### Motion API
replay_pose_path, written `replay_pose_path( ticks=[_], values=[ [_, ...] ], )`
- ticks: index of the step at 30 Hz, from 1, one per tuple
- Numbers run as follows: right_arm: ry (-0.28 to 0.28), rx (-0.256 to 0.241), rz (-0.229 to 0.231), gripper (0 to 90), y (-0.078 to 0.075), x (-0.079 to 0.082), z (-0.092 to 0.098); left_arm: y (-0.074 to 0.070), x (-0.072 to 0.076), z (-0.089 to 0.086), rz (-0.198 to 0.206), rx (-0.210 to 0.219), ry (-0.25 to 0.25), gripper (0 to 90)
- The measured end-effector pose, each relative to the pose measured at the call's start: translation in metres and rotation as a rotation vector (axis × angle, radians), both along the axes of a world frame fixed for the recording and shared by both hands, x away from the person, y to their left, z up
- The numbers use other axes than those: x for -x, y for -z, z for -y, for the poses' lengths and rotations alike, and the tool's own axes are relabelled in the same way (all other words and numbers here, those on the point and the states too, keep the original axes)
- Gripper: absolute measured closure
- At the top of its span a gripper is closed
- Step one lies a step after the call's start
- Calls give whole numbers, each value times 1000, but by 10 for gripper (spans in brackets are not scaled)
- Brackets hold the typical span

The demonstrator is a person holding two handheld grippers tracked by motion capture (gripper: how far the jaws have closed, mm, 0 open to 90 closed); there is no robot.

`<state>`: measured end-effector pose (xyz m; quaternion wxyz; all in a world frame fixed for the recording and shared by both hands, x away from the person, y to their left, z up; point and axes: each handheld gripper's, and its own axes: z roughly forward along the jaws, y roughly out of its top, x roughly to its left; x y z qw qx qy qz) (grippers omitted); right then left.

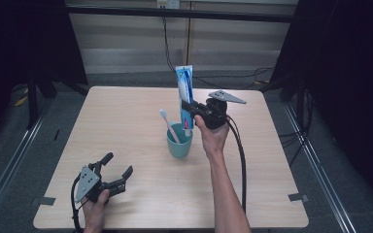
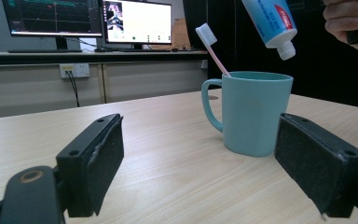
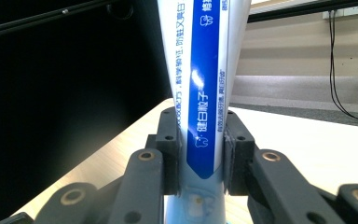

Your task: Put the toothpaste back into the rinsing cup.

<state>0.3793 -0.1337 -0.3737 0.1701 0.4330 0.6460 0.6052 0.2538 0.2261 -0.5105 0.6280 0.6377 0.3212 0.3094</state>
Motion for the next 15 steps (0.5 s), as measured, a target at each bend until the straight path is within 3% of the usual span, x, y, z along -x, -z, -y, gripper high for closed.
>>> replay_pose_path(
  ticks=[15],
  values=[
    [-2, 5, -22, 726, 16, -4, -4, 0, 0, -1, 6, -9, -1, 158]
  ],
)
